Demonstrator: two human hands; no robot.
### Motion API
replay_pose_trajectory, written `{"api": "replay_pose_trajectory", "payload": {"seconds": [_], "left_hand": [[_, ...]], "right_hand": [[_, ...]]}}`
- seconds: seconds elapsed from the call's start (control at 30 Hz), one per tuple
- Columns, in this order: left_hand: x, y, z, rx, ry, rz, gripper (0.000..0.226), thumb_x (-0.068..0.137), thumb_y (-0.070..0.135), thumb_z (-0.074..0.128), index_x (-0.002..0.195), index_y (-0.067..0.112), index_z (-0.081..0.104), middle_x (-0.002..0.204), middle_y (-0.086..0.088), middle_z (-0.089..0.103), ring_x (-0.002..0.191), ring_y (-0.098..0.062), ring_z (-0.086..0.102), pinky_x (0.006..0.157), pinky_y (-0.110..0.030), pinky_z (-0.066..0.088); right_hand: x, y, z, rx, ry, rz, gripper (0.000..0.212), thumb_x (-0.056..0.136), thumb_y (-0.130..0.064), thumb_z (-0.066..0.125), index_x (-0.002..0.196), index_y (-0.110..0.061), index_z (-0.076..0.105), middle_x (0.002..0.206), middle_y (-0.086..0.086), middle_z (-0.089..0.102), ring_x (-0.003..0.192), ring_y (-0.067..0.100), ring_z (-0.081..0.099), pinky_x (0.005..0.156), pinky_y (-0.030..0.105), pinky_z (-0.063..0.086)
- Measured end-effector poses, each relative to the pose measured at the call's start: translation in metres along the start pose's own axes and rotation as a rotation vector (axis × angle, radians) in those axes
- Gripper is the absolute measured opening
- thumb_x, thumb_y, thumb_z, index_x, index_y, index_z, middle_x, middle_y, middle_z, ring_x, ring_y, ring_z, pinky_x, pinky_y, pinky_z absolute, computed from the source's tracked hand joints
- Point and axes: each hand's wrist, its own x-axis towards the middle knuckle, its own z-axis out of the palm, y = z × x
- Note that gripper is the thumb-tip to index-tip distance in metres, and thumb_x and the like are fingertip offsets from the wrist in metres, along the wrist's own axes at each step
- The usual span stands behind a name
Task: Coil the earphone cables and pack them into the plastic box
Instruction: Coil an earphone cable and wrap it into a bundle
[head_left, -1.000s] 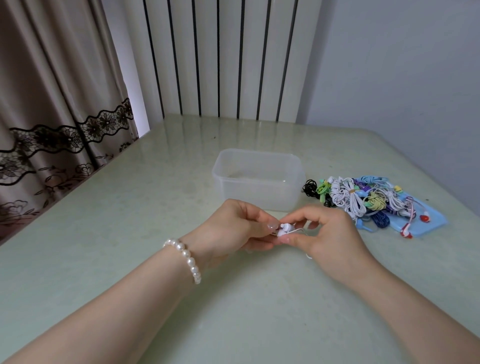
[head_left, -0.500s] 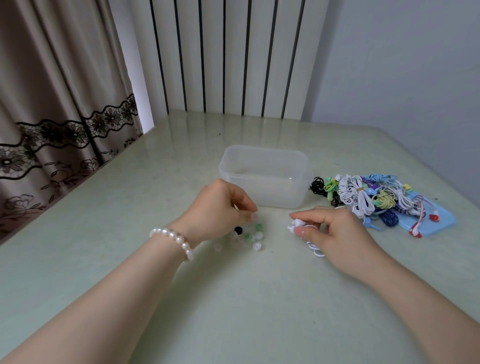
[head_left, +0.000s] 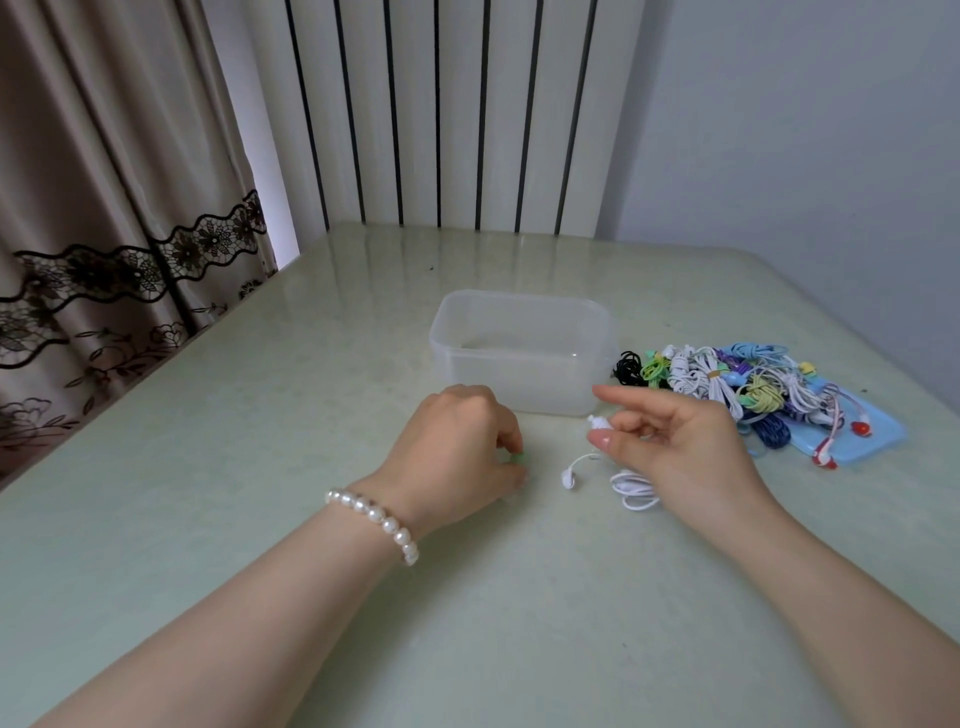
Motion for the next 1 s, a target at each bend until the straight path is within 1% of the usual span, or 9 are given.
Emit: {"api": "replay_pose_trajectory", "payload": {"seconds": [0.17, 0.3, 0.4, 0.47, 0.53, 0.63, 0.73, 0.87, 1.0], "left_hand": [[-0.002, 0.002, -0.002, -0.024, -0.063, 0.021, 0.009, 0.074, 0.019, 0.067, 0.081, 0.020, 0.071, 0.085, 0.005, 0.055, 0.080, -0.011, 0.048, 0.066, -0.019, 0.034], [-0.001, 0.000, -0.002, -0.039, -0.086, 0.041, 0.012, 0.075, 0.012, 0.064, 0.081, 0.019, 0.072, 0.085, 0.006, 0.055, 0.076, -0.008, 0.045, 0.063, -0.016, 0.031], [0.000, -0.001, -0.004, -0.094, -0.046, 0.029, 0.010, 0.076, 0.011, 0.064, 0.079, 0.017, 0.072, 0.081, 0.007, 0.060, 0.072, -0.007, 0.050, 0.064, -0.015, 0.038], [0.001, -0.001, -0.006, -0.231, -0.003, -0.043, 0.008, 0.077, 0.010, 0.067, 0.072, 0.016, 0.071, 0.068, 0.012, 0.061, 0.061, -0.002, 0.055, 0.058, -0.009, 0.039], [0.002, 0.001, -0.005, -0.512, 0.013, -0.180, 0.014, 0.077, 0.009, 0.071, 0.064, 0.015, 0.068, 0.060, 0.007, 0.065, 0.053, -0.002, 0.058, 0.053, -0.014, 0.044], [0.001, 0.010, -0.003, -0.914, -0.011, -0.335, 0.012, 0.076, 0.002, 0.071, 0.066, 0.005, 0.065, 0.060, -0.007, 0.068, 0.064, -0.025, 0.066, 0.064, -0.037, 0.054], [0.000, 0.017, 0.000, -1.262, -0.028, -0.412, 0.009, 0.076, -0.006, 0.066, 0.069, -0.001, 0.064, 0.062, -0.011, 0.068, 0.064, -0.021, 0.068, 0.066, -0.032, 0.056], [0.000, 0.019, 0.003, -1.499, -0.078, -0.491, 0.009, 0.077, -0.011, 0.060, 0.082, -0.008, 0.066, 0.077, -0.018, 0.071, 0.071, -0.021, 0.070, 0.067, -0.024, 0.058], [-0.001, 0.019, 0.003, -1.528, -0.077, -0.530, 0.011, 0.076, -0.014, 0.059, 0.082, -0.006, 0.064, 0.074, -0.015, 0.071, 0.069, -0.021, 0.071, 0.062, -0.024, 0.058]], "right_hand": [[0.002, -0.002, -0.003, 0.027, 0.039, -0.018, 0.026, 0.071, 0.003, 0.072, 0.080, -0.019, 0.062, 0.063, -0.001, 0.064, 0.055, 0.005, 0.053, 0.060, 0.012, 0.044], [0.000, -0.002, -0.002, 0.007, 0.030, -0.025, 0.023, 0.072, 0.002, 0.072, 0.075, -0.020, 0.067, 0.073, 0.008, 0.066, 0.063, 0.006, 0.057, 0.067, 0.017, 0.049], [0.000, -0.004, -0.003, 0.035, 0.019, -0.016, 0.022, 0.075, 0.002, 0.068, 0.078, -0.020, 0.069, 0.072, -0.002, 0.072, 0.067, 0.008, 0.063, 0.071, 0.018, 0.051], [0.000, -0.007, -0.003, 0.099, 0.005, -0.006, 0.021, 0.077, 0.004, 0.065, 0.079, -0.017, 0.068, 0.063, -0.011, 0.070, 0.062, 0.002, 0.065, 0.065, 0.009, 0.049], [0.000, -0.008, -0.003, 0.146, 0.002, 0.011, 0.020, 0.078, 0.004, 0.064, 0.080, -0.015, 0.068, 0.062, -0.012, 0.070, 0.061, 0.000, 0.065, 0.063, 0.007, 0.048], [-0.002, -0.011, -0.003, 0.222, -0.010, 0.034, 0.019, 0.076, 0.004, 0.064, 0.082, -0.013, 0.068, 0.063, -0.008, 0.071, 0.060, 0.002, 0.066, 0.061, 0.008, 0.048], [-0.005, -0.014, -0.003, 0.277, -0.037, 0.035, 0.015, 0.075, 0.004, 0.065, 0.082, -0.008, 0.068, 0.062, -0.003, 0.071, 0.059, 0.003, 0.065, 0.058, 0.010, 0.048], [-0.006, -0.016, -0.001, 0.233, -0.067, 0.004, 0.017, 0.073, 0.003, 0.066, 0.077, -0.012, 0.069, 0.063, -0.003, 0.071, 0.060, 0.004, 0.064, 0.061, 0.012, 0.050], [-0.005, -0.013, 0.000, 0.163, -0.037, -0.009, 0.018, 0.074, 0.003, 0.067, 0.074, -0.015, 0.070, 0.061, -0.004, 0.069, 0.059, 0.006, 0.062, 0.060, 0.014, 0.051]]}}
